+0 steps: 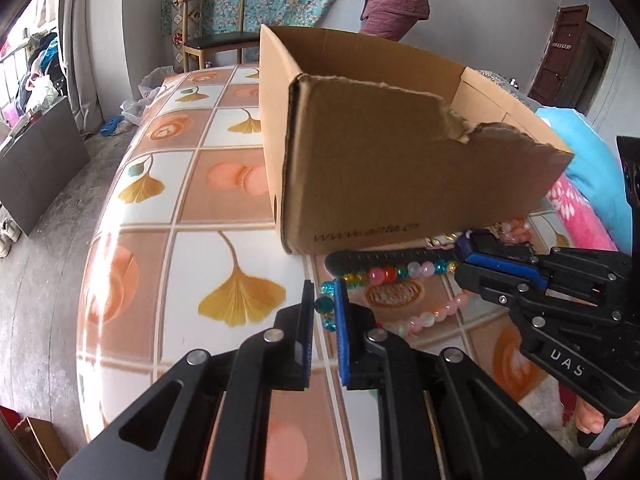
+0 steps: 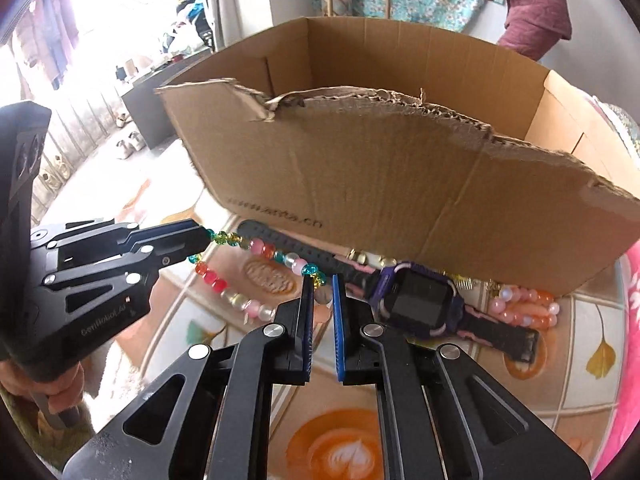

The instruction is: Organize jewelry

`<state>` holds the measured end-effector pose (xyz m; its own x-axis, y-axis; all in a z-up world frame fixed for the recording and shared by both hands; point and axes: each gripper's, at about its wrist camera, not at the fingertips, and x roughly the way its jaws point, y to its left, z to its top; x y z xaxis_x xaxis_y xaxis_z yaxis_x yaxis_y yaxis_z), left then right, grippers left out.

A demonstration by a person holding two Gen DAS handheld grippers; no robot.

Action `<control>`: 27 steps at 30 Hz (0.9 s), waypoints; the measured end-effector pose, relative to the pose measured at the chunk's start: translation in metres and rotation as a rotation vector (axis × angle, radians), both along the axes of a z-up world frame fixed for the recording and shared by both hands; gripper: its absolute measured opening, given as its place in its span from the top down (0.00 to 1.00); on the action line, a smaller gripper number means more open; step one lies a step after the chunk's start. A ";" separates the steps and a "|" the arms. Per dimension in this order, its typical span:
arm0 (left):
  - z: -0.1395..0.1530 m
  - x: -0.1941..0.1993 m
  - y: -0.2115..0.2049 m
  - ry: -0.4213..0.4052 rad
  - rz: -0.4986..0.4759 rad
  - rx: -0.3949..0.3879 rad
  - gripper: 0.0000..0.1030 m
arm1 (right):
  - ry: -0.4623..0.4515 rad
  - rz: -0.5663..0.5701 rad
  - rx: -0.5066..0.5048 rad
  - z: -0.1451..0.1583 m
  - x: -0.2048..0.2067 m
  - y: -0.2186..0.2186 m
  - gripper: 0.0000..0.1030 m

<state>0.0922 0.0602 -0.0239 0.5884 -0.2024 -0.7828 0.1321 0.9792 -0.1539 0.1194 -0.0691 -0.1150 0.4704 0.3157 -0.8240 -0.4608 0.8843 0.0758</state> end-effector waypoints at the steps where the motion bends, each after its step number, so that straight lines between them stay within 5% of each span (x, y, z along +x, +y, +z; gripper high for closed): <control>1: 0.000 -0.002 0.000 0.013 0.000 -0.007 0.91 | 0.004 0.003 -0.001 0.000 -0.003 -0.002 0.93; 6: -0.011 -0.009 0.001 0.076 0.014 -0.020 0.90 | 0.083 0.009 0.025 -0.008 -0.008 -0.008 0.93; 10: -0.011 -0.009 0.003 0.095 0.026 -0.040 0.72 | 0.101 0.000 0.052 -0.006 -0.007 -0.012 0.86; 15: -0.011 -0.006 -0.001 0.096 0.015 -0.015 0.68 | 0.128 0.024 0.065 -0.007 0.001 -0.012 0.79; 18: -0.012 -0.006 -0.007 0.081 0.031 0.037 0.68 | 0.087 0.046 0.029 -0.008 -0.001 -0.011 0.79; 21: -0.013 -0.008 -0.016 0.052 0.039 0.115 0.69 | 0.031 0.061 -0.028 -0.009 -0.006 -0.006 0.90; 24: -0.015 -0.012 -0.029 0.011 0.017 0.188 0.90 | 0.026 0.060 -0.004 -0.009 -0.008 -0.008 0.93; 27: -0.015 -0.018 -0.040 -0.016 0.009 0.261 0.91 | -0.002 0.047 0.012 -0.001 -0.013 -0.014 0.93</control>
<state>0.0744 0.0200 -0.0387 0.6021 0.0104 -0.7983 0.1234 0.9867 0.1059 0.1059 -0.0834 -0.1162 0.4565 0.3471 -0.8192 -0.5022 0.8606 0.0848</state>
